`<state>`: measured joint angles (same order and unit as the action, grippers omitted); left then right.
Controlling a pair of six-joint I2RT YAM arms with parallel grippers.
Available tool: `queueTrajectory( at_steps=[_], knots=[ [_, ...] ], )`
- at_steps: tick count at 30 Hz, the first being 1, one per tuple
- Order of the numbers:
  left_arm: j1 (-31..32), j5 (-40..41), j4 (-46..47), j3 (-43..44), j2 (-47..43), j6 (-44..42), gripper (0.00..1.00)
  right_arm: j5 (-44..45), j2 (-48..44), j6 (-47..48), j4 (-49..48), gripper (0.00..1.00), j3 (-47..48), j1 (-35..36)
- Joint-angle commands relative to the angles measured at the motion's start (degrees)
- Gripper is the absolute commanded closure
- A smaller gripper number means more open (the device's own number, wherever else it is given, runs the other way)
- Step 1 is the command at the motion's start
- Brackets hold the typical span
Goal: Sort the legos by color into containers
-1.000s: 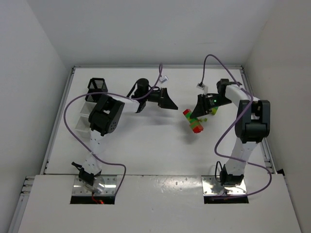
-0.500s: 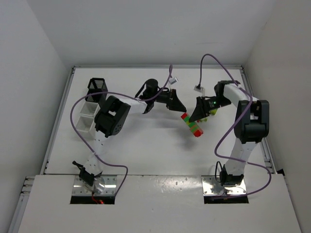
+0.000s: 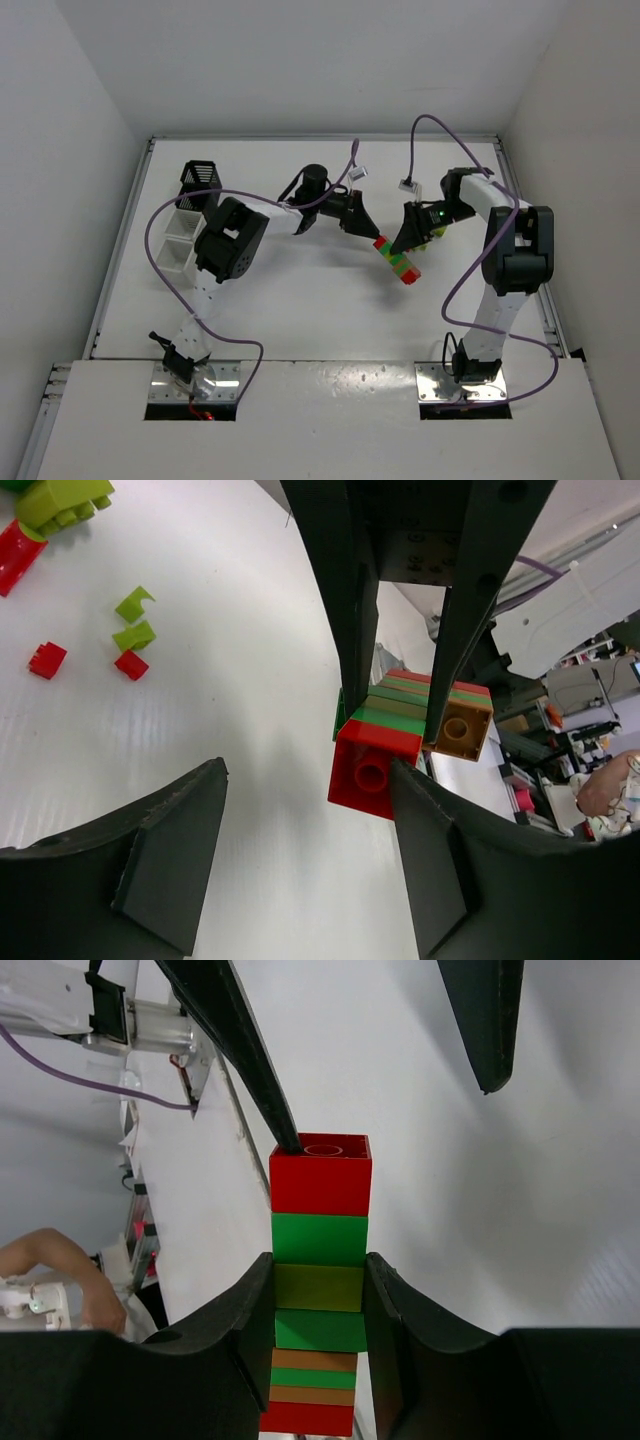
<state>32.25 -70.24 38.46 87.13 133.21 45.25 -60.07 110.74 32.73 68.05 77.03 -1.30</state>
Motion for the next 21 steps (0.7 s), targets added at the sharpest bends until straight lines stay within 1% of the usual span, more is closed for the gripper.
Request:
queueTrajectory(
  at_steps=[1,3,5,11,13,14,15,20,21],
  knots=[
    [0.8,-4.8,-0.3,0.0,-2.2,-2.4,0.28,-1.1,-2.5,-0.5,-3.5,1.00,-0.3,-0.3],
    [0.8,-5.3,-0.8,-0.6,-2.2,-2.9,0.27,-0.6,-2.5,-1.0,-4.1,1.00,-0.3,-0.3],
    [0.8,-5.3,-0.8,-0.6,-2.2,-2.9,0.22,0.0,-2.5,-1.0,-4.1,1.00,-0.3,-0.3],
    [0.2,-4.8,-0.8,-0.6,-2.7,-3.4,0.18,0.6,-3.2,-1.0,-4.1,1.00,-1.4,-0.3],
    [0.2,-4.8,-0.8,-0.6,-2.7,-3.4,0.12,0.6,-3.2,-1.0,-4.1,1.00,-2.0,-0.3],
    [-0.3,-4.8,-0.8,-0.6,-2.7,-2.9,0.05,0.6,-3.2,-0.5,-4.1,1.00,-2.0,-0.3],
    [-0.3,-4.8,-0.3,-0.6,-2.7,-2.4,0.03,0.6,-3.2,-0.5,-3.5,1.00,-2.0,-0.3],
    [-1.5,-5.4,1.7,-0.6,-2.7,-0.5,0.02,1.1,-3.8,0.1,-3.5,1.00,-2.0,-0.3],
    [-1.5,-5.4,1.7,-0.6,-2.7,-0.5,0.04,1.1,-3.8,0.1,-2.8,1.00,-2.0,-0.3]
  ],
)
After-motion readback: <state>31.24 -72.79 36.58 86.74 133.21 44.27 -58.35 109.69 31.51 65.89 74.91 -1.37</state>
